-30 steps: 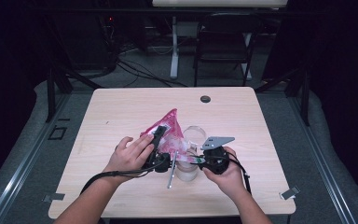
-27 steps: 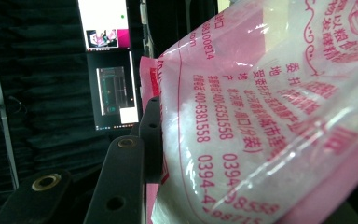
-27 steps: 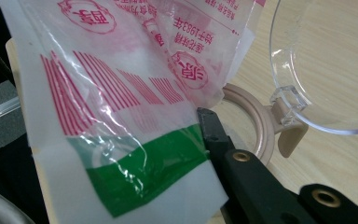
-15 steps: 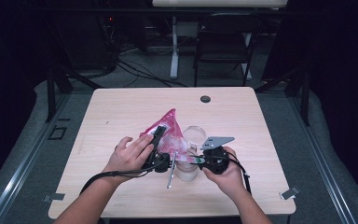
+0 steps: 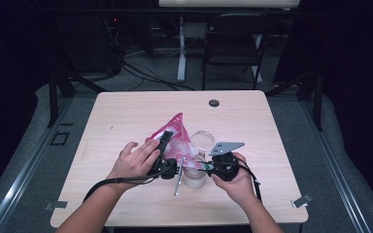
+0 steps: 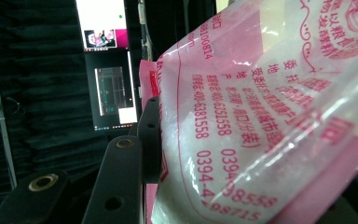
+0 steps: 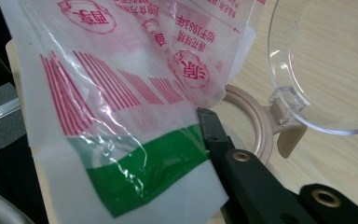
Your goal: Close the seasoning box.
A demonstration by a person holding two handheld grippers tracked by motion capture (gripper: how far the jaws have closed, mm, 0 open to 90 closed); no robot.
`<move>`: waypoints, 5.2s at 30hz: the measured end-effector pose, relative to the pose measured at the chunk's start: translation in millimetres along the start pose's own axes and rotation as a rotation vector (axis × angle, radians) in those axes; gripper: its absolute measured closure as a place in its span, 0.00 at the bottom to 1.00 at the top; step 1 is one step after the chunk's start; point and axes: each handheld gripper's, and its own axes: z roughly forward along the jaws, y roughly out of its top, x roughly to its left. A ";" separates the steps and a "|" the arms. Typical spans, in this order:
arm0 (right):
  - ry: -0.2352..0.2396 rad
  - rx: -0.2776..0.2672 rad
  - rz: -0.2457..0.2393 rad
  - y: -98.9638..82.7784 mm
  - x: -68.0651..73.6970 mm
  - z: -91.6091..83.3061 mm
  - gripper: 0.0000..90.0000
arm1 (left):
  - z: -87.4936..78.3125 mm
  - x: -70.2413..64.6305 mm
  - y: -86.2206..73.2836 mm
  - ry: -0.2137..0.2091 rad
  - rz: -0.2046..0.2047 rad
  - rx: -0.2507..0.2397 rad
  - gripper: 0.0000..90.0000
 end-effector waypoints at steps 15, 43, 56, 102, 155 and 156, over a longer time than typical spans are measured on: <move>-0.001 -0.016 -0.016 4.3 2.4 -1.7 1.00 | 1.9 -6.9 -8.2 -0.015 -0.038 0.015 0.71; 0.019 -0.018 -0.033 10.4 5.8 5.0 1.00 | 0.3 -12.6 -18.8 -0.041 -0.070 0.059 0.70; 0.022 -0.014 -0.045 12.4 6.6 7.2 1.00 | 1.1 -19.2 -23.9 -0.057 -0.096 0.076 0.71; 0.032 -0.007 -0.078 17.5 13.7 18.6 1.00 | 6.1 -66.6 -34.0 -0.210 -0.373 0.103 0.75; 0.044 -0.146 -0.045 25.5 14.6 3.3 0.64 | 31.6 -79.2 -65.1 -0.560 -0.833 0.022 0.81; 0.043 -0.146 -0.048 25.7 14.4 2.5 0.64 | 32.0 -79.0 -66.3 -0.562 -0.843 0.019 0.81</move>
